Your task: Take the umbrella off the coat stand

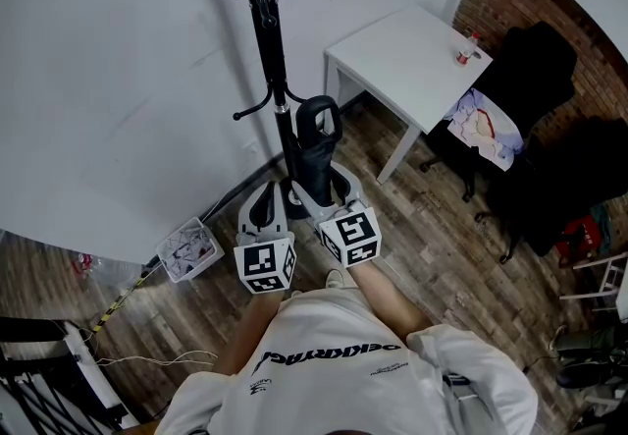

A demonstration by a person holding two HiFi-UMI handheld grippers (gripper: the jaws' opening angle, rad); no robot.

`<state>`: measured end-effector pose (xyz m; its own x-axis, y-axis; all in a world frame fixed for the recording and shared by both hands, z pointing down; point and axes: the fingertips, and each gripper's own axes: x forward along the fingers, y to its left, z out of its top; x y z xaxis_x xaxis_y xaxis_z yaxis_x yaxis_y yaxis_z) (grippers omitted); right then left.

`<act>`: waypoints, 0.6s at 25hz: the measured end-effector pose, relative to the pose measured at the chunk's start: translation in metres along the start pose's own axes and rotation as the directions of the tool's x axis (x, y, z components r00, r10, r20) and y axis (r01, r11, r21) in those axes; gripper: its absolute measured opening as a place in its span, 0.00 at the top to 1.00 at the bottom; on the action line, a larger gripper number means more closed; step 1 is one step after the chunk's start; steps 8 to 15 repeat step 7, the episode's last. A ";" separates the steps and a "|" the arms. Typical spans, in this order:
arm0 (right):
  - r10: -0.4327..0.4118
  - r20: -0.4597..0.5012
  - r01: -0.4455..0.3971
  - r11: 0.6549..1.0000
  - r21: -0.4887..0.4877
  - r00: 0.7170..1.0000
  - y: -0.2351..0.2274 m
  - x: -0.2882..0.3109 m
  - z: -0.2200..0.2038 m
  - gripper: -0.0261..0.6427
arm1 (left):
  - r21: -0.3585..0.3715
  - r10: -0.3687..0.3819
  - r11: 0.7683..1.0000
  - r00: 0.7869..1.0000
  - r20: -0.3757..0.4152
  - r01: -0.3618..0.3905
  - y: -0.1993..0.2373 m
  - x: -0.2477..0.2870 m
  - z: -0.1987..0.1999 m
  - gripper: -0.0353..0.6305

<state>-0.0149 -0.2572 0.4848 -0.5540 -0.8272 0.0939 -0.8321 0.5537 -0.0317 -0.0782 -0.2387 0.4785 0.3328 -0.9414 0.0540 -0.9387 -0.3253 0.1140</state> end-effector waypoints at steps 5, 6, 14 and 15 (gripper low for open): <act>0.003 0.006 -0.003 1.000 -0.003 1.000 0.000 0.000 0.000 0.55 | 0.001 0.003 1.000 1.000 0.000 -0.003 0.000 0.001 -0.001 0.95; 0.003 0.007 -0.003 1.000 -0.001 1.000 0.000 0.000 0.000 0.55 | 0.002 0.004 1.000 1.000 0.000 -0.004 0.001 0.001 -0.001 0.95; 0.003 0.008 -0.003 1.000 0.000 1.000 -0.001 0.000 -0.001 0.55 | 0.002 0.006 1.000 1.000 0.000 -0.006 0.001 0.001 -0.001 0.95; 0.003 0.008 -0.003 1.000 0.000 1.000 -0.001 0.000 -0.001 0.55 | 0.002 0.006 1.000 1.000 0.000 -0.006 0.001 0.001 -0.001 0.95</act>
